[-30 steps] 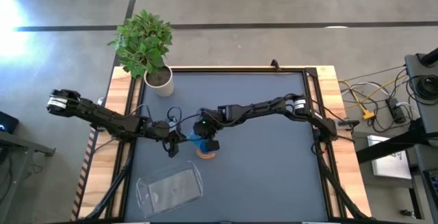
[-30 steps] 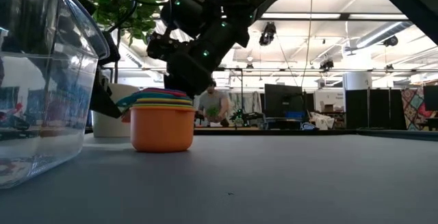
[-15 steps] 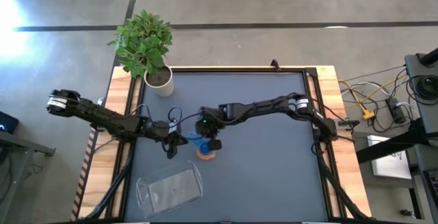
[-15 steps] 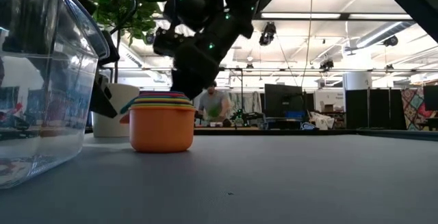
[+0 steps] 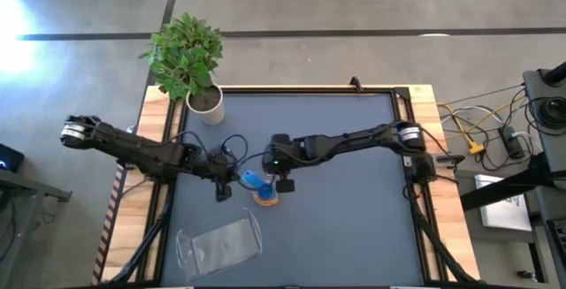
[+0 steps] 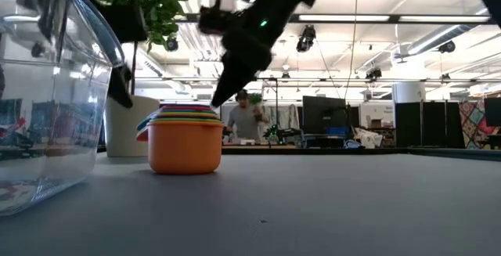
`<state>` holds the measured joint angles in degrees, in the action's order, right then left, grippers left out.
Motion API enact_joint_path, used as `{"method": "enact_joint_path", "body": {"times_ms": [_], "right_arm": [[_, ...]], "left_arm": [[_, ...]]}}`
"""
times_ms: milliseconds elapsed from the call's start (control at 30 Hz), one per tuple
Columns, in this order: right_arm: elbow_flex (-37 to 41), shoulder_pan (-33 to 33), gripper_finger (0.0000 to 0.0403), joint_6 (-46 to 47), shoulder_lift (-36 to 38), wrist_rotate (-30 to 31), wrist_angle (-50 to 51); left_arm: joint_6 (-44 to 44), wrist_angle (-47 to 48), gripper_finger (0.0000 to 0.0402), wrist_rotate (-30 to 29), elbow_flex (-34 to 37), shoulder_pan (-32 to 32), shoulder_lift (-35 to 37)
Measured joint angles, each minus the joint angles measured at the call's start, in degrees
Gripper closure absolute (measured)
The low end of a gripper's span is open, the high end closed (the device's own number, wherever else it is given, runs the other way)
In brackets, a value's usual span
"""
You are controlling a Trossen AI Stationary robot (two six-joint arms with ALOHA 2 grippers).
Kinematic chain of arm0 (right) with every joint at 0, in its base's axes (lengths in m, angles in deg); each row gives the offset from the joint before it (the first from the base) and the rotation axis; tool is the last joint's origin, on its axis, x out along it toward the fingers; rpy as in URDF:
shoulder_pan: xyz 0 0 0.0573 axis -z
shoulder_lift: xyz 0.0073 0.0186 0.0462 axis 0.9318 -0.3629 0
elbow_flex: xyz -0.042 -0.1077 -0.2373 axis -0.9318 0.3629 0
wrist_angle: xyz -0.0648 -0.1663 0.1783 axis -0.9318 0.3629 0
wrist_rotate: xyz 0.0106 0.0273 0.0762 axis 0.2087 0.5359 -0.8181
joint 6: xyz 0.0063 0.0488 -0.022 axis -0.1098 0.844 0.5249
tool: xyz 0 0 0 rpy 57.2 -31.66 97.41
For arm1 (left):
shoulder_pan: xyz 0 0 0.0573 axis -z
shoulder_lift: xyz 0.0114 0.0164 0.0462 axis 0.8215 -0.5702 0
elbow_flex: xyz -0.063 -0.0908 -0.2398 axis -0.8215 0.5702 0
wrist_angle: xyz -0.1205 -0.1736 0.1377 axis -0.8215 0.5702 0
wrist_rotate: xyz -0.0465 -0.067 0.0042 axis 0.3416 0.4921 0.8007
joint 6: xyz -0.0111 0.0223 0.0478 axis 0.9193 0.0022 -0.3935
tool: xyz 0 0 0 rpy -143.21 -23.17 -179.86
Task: Nest measuring cups in basket
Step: Put the stacked measuring cups into the bin
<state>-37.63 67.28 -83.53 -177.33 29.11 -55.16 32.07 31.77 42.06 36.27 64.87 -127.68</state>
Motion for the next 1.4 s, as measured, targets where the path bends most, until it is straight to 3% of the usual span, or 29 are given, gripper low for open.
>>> {"method": "enact_joint_path", "body": {"times_ms": [67, 233, 500, 733, 1000, 1400], "right_arm": [[2.7, -0.7, 0.0394, 0.7, 3.0, 2.6, -0.2], [14.1, -1.5, 0.0394, 3.2, 12.1, 2.3, -6.4], [32.8, -1.4, 0.0394, 6.7, 26.8, 2.3, -18.7], [41.1, -1.4, 0.0394, 9.2, 33.7, 2.4, -24.8], [43.4, -1.4, 0.0394, 10.5, 34.6, 2.1, -25.9], [44.3, -1.4, 0.0394, 10.8, 32.5, 1.9, -25.7]], "left_arm": [[-2.8, 2.1, 0.0395, 0.0, -2.7, 0.0, -0.2], [-13.7, 3.5, 0.0355, 1.6, -8.6, 0.0, -2.1], [-24.2, 8.1, 0.0236, -0.1, -13.8, -0.1, -12.2], [-29.0, 11.1, 0.0155, -0.1, -19.4, -2.3, -20.9], [-34.6, 18.0, 0.0141, 2.7, -25.9, -3.1, -27.2], [-33.3, 25.6, 0.0141, 9.6, -33.4, -3.0, -31.7]]}}
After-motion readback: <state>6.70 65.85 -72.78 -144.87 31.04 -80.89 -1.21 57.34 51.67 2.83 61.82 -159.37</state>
